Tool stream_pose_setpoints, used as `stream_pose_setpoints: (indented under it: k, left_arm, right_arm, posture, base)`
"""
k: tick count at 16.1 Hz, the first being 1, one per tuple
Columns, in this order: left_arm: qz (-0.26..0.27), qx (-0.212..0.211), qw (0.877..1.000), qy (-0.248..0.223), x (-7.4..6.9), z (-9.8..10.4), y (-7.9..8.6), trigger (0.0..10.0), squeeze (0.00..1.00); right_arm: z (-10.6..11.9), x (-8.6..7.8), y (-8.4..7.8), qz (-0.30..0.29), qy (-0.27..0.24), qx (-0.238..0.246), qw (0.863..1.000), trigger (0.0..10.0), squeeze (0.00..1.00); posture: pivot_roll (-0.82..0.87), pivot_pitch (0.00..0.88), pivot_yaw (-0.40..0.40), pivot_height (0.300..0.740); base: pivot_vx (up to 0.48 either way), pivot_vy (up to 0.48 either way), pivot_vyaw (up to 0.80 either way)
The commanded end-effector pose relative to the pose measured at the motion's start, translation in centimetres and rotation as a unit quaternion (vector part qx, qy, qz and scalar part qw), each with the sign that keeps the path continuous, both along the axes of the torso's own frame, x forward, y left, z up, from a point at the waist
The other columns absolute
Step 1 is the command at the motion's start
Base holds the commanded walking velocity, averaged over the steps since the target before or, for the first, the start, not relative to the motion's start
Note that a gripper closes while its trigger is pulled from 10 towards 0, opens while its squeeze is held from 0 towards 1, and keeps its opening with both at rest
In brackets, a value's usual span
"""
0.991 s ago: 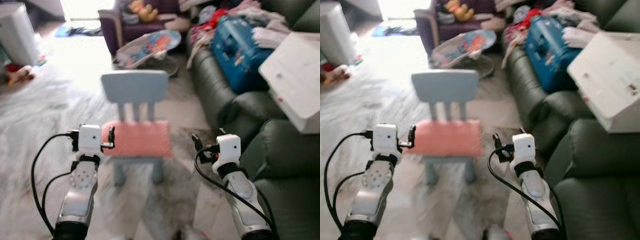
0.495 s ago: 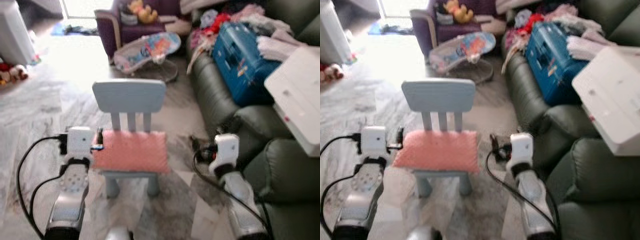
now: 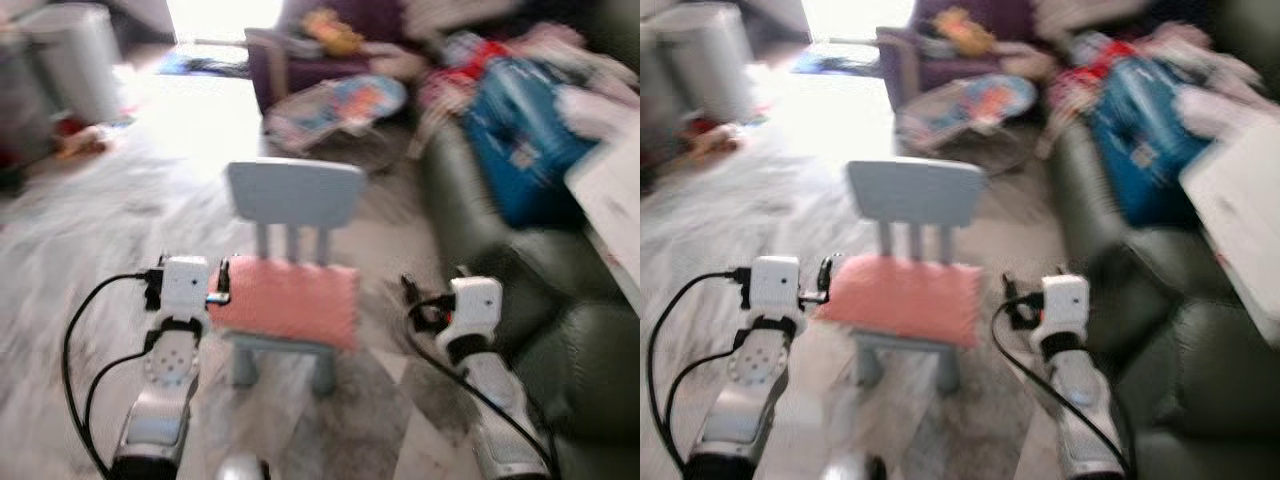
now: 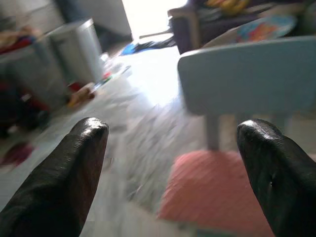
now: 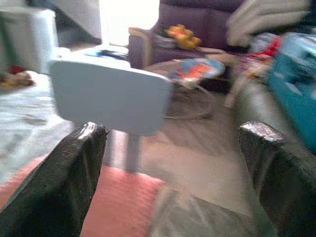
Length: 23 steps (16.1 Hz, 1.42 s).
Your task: Move the pillow to the sofa
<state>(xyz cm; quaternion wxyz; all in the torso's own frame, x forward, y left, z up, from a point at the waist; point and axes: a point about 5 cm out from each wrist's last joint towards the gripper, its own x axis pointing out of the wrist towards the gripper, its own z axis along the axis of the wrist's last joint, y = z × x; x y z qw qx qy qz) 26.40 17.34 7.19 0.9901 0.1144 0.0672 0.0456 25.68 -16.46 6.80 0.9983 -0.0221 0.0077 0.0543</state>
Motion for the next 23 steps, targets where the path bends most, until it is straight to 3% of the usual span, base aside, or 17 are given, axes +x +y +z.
stream_pose_setpoints:
  k: [1,4,9,14,20,23]
  left_arm:
    - [0.002,-0.006,1.0,0.006,0.4,0.0,-0.1,10.0,0.0]
    - [-0.006,-0.024,1.0,0.011,0.6,0.0,-0.3,10.0,0.0]
    - [-0.028,-0.041,0.999,0.02,0.3,-0.4,-0.9,10.0,0.0]
    - [-0.031,-0.049,0.998,0.021,0.4,-0.3,-1.1,10.0,0.0]
    - [-0.035,-0.042,0.998,0.023,0.2,-0.5,-1.6,10.0,0.0]
    - [-0.043,-0.042,0.998,0.009,0.1,-0.3,-2.1,10.0,0.0]
  right_arm:
    - [-0.1,0.3,-0.1,-0.003,0.004,-0.003,1.0,10.0,0.0]
    - [-0.3,0.4,-0.5,-0.012,0.009,-0.006,1.0,10.0,0.0]
    - [-0.1,0.5,-1.3,-0.04,0.007,0.003,0.999,10.0,0.0]
    - [-0.3,0.5,-1.3,-0.044,0.016,0.003,0.999,10.0,0.0]
    - [-0.1,0.6,-1.5,-0.035,0.014,-0.002,0.999,10.0,0.0]
    - [-0.1,0.6,-1.5,-0.033,0.013,-0.002,0.999,10.0,0.0]
  posture:
    - [0.02,0.0,-0.007,0.74]
    - [0.02,0.0,-0.015,0.74]
    - [0.02,0.0,-0.015,0.74]
    - [0.01,0.0,-0.02,0.74]
    - [0.01,0.0,-0.032,0.74]
    - [0.01,0.0,-0.036,0.74]
  base:
    - [0.0,0.0,0.8]
    - [0.0,0.0,0.68]
    - [0.0,0.0,0.0]
    - [0.0,0.455,-0.75]
    - [0.0,0.48,0.0]
    - [0.0,0.0,0.0]
